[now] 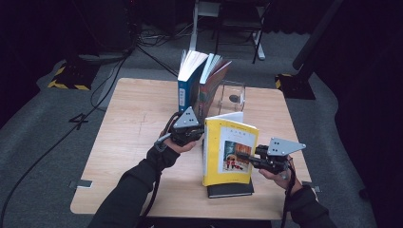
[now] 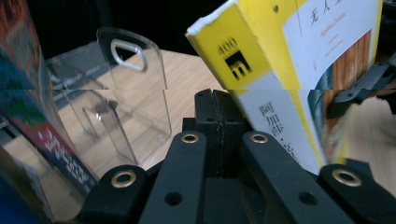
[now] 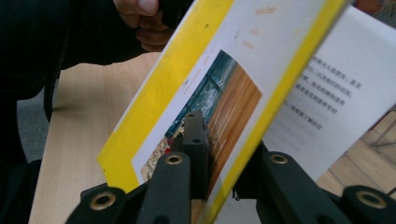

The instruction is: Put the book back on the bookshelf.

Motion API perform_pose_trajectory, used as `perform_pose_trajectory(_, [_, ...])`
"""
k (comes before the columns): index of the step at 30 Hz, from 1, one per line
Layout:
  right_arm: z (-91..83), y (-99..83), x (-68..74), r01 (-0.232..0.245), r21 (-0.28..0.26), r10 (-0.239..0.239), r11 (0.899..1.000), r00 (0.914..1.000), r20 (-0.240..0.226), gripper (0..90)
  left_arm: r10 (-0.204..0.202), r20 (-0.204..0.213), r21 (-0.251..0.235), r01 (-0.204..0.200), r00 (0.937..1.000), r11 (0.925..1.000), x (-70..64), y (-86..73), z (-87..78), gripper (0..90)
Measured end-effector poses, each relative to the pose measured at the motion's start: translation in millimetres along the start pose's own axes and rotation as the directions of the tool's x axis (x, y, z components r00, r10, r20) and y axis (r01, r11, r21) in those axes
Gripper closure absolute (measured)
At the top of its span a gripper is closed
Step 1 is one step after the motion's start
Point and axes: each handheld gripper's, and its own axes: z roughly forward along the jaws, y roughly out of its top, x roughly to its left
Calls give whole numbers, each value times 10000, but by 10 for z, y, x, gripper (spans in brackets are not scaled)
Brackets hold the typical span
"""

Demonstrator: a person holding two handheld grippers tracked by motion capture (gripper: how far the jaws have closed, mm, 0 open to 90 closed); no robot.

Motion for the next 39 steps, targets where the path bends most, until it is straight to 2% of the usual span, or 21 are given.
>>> perform_pose_trajectory(2, [-10, 3, 6, -46, -106, 47, 9999, 9999, 95, 834, 105, 45, -151, -105, 9999, 9998, -32, 58, -29, 899])
perform_pose_trajectory(4, [-26, 9, 23, 80, -210, -72, 9997, 9992, 386, 847, 200, -59, -237, -201, 9998, 9995, -77, 99, -54, 899])
perform_pose_trajectory(5, [-43, 6, 74, 118, -372, -91, 9992, 9973, 723, 852, 369, -174, -322, -374, 9992, 9988, -131, 127, -88, 899])
perform_pose_trajectory(7, [-49, -4, 107, 226, -417, -191, 9989, 9963, 835, 852, 410, -149, -388, -415, 9991, 9984, -158, 138, -108, 899])
perform_pose_trajectory(8, [-68, -29, 168, 407, -387, -367, 9984, 9943, 996, 853, 502, -81, -607, -506, 9987, 9969, -224, 161, -150, 898])
perform_pose_trajectory(9, [-68, -29, 168, 407, -387, -367, 9984, 9943, 996, 853, 502, -81, -607, -506, 9987, 9969, -224, 161, -150, 899])
perform_pose_trajectory(11, [-100, -51, 239, 679, -373, -635, 9970, 9922, 1074, 853, 699, -19, -738, -698, 9976, 9948, -323, 191, -191, 898])
perform_pose_trajectory(15, [-138, -92, 271, 649, -430, -604, 9970, 9931, 1001, 851, 879, -70, -756, -882, 9961, 9932, -420, 193, -214, 891])
perform_pose_trajectory(16, [-145, -97, 274, 683, -440, -638, 9967, 9933, 968, 850, 1056, -280, -768, -1074, 9940, 9912, -471, 193, -229, 878])
perform_pose_trajectory(19, [-162, -102, 290, 703, -417, -661, 9967, 9933, 944, 848, 950, -367, -845, -978, 9948, 9916, -505, 181, -242, 851])
perform_pose_trajectory(20, [-171, -104, 308, 738, -412, -695, 9964, 9929, 970, 843, 886, -477, -891, -926, 9949, 9917, -512, 171, -250, 783])
perform_pose_trajectory(21, [-177, -106, 319, 762, -408, -717, 9963, 9922, 1023, 834, 794, -626, -924, -850, 9949, 9921, -526, 162, -260, 775])
perform_pose_trajectory(26, [-227, -106, 372, 910, -499, -836, 9946, 9874, 1347, 802, 893, -928, -1025, -987, 9917, 9898, -629, 79, -317, 731])
perform_pose_trajectory(30, [-260, -108, 392, 897, -563, -808, 9944, 9864, 1433, 782, 782, -1008, -911, -874, 9918, 9920, -650, 8, -336, 681])
perform_pose_trajectory(33, [-294, -96, 401, 997, -594, -894, 9932, 9835, 1571, 762, 766, -1216, -625, -847, 9896, 9944, -663, -80, -352, 631])
perform_pose_trajectory(35, [-319, -92, 398, 948, -619, -844, 9936, 9846, 1532, 759, 772, -1433, -317, -825, 9867, 9961, -667, -176, -360, 613])
perform_pose_trajectory(39, [-346, -89, 401, 1005, -635, -893, 9929, 9831, 1596, 753, 918, -1458, 398, -869, 9850, 9954, -669, -320, -347, 552])
